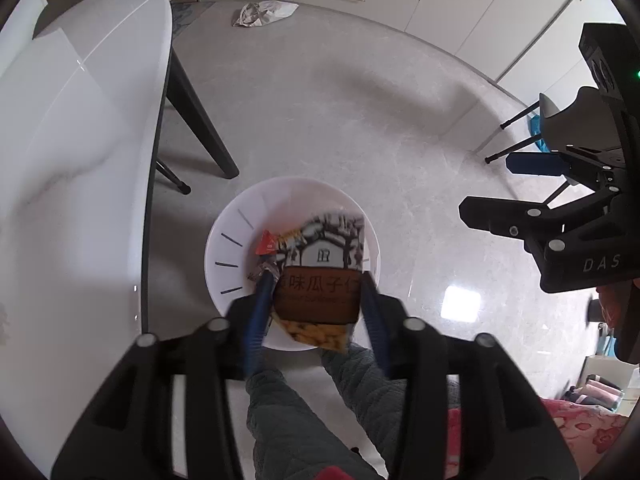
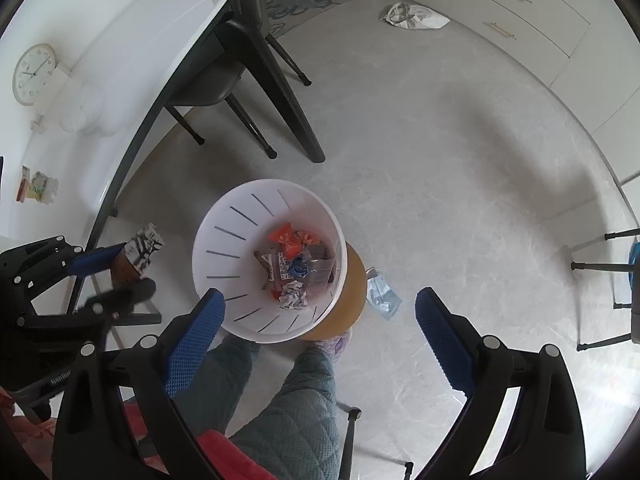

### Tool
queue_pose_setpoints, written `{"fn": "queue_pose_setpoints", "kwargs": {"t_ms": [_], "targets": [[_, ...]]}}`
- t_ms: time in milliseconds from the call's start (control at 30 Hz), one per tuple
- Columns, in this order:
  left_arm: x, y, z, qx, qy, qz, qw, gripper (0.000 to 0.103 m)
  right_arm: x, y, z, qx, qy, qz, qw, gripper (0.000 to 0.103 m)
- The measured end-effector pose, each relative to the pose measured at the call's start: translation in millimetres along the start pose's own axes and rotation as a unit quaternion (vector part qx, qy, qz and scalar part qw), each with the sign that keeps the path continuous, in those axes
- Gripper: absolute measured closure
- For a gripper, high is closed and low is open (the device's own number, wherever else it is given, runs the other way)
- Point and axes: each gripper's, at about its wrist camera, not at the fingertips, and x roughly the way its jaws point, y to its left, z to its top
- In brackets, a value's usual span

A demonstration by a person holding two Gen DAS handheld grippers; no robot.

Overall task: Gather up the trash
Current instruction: 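Drop the blue wrapper into the bin with the right gripper while the left drops the seed bag, then move both grippers to the table and grasp the white-green wrapper with the right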

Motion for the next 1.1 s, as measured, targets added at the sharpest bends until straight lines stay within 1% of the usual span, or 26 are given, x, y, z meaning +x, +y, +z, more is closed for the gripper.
{"fn": "queue_pose_setpoints", "kwargs": {"t_ms": [67, 100, 167, 267, 367, 500, 633, 733, 767, 867, 967, 1000, 1033, 1100], "targets": [[-7.8, -1.1, -2.4, -0.001, -0.005, 0.001, 1.0, 0.04, -0.9, -0.8, -0.3, 0.0, -0.003, -0.001, 1.0, 0.008], [-13.2, -0.2, -5.1, -0.002, -0.009, 0.0, 1.0, 0.037, -1.1, -1.0, -0.7, 0.001, -0.004, -0.001, 1.0, 0.008], [-19.4, -1.0, -5.3, 0.0, -0.014, -0.002, 0.9999, 0.029, -3.5, -0.8, -0.6, 0.003, -0.006, 0.001, 1.0, 0.008], [-28.5, -1.2, -6.6, -0.001, -0.023, 0.001, 0.9997, 0.02, -8.7, 1.8, 0.0, 0.0, -0.011, 0.001, 1.0, 0.008], [-37.6, 3.5, -6.8, -0.015, -0.031, 0.003, 0.9994, 0.016, -14.7, 7.0, 3.7, -0.005, -0.018, 0.003, 1.0, 0.008], [-53.7, 15.2, -6.9, -0.041, -0.053, 0.011, 0.9977, 0.013, -23.3, 18.3, 12.8, -0.018, -0.028, 0.006, 0.999, 0.008], [-93.0, 38.3, -13.3, -0.084, -0.092, 0.031, 0.9917, 0.012, -39.0, 46.4, 29.3, -0.05, -0.042, 0.019, 0.998, 0.008], [-127.9, 65.3, -26.8, -0.123, -0.127, 0.046, 0.9832, 0.008, -49.8, 85.9, 43.5, -0.096, -0.053, 0.038, 0.993, 0.008], [-142.7, 79.7, -35.6, -0.141, -0.14, 0.056, 0.9786, 0.008, -52.9, 103.7, 49.1, -0.116, -0.057, 0.046, 0.991, 0.008], [-169.5, 119.0, -57.5, -0.18, -0.152, 0.086, 0.9681, 0.008, -55.0, 157.5, 64.2, -0.169, -0.07, 0.064, 0.981, 0.008], [-190.1, 161.5, -83.7, -0.217, -0.156, 0.116, 0.9565, 0.008, -46.7, 214.2, 76.2, -0.219, -0.07, 0.096, 0.969, 0.008], [-196.3, 174.4, -92.6, -0.228, -0.157, 0.124, 0.9528, 0.008, -42.7, 233.0, 79.4, -0.236, -0.068, 0.108, 0.963, 0.008], [-202.0, 190.6, -104.2, -0.241, -0.157, 0.132, 0.9485, 0.008, -36.7, 256.9, 83.6, -0.261, -0.066, 0.126, 0.955, 0.008], [-209.0, 215.1, -123.8, -0.26, -0.156, 0.146, 0.9418, 0.008, -24.6, 296.9, 90.6, -0.314, -0.06, 0.146, 0.936, 0.008]]}}
